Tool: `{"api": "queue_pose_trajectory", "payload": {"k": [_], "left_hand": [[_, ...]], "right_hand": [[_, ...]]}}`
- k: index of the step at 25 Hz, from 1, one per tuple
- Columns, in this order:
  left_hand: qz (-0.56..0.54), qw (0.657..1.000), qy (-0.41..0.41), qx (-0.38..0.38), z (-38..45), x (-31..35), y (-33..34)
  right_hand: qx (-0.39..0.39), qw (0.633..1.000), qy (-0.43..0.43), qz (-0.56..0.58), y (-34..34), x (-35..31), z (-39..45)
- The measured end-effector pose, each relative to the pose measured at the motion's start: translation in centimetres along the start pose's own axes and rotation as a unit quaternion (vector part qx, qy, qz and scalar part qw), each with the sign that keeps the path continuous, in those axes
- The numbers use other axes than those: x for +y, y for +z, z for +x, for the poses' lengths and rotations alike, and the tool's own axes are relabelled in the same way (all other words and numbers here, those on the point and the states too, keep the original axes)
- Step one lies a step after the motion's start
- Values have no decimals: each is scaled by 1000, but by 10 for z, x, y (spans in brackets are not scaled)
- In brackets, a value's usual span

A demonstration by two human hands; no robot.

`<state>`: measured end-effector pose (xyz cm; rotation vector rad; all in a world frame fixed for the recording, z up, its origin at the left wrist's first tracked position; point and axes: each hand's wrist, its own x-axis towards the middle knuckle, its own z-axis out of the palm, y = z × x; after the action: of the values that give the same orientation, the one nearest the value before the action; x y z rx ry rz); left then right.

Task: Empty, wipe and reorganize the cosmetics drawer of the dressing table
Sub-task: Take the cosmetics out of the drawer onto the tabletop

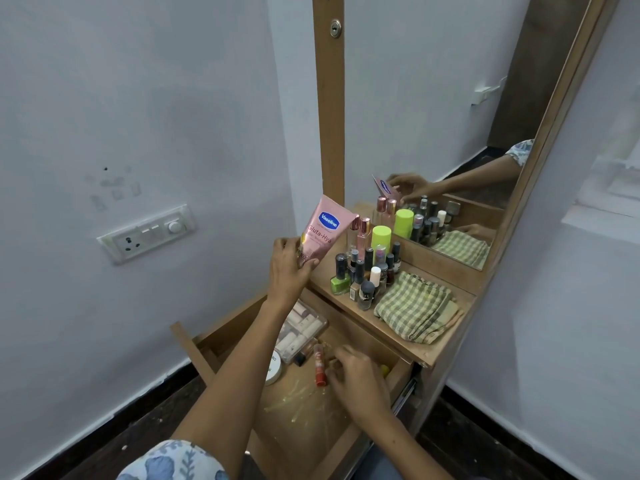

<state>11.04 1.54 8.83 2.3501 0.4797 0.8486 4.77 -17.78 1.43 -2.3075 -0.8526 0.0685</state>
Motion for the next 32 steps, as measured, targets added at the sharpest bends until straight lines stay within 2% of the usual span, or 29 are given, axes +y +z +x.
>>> {"api": "queue_pose_trajectory", "payload": {"k": [4, 10, 14, 17, 21, 32], "left_hand": [[-64, 996, -53, 45, -3, -6, -6], [-141, 985, -55, 88, 7, 3, -6], [-216, 972, -56, 73, 14, 19, 9], [-220, 971, -78, 51, 17, 21, 26], [-215, 974, -66, 42, 25, 18, 35], [-225, 971, -68, 43, 14, 15, 33]], "right_hand": [[-7, 1000, 2, -19, 1, 0, 0], [-12, 1000, 6, -27, -1, -2, 1], [-10, 1000, 10, -22, -2, -4, 0], [-7, 1000, 12, -16, -3, -3, 0], [-3, 1000, 12, -17, -1, -3, 0], [-12, 1000, 13, -17, -3, -4, -1]]}}
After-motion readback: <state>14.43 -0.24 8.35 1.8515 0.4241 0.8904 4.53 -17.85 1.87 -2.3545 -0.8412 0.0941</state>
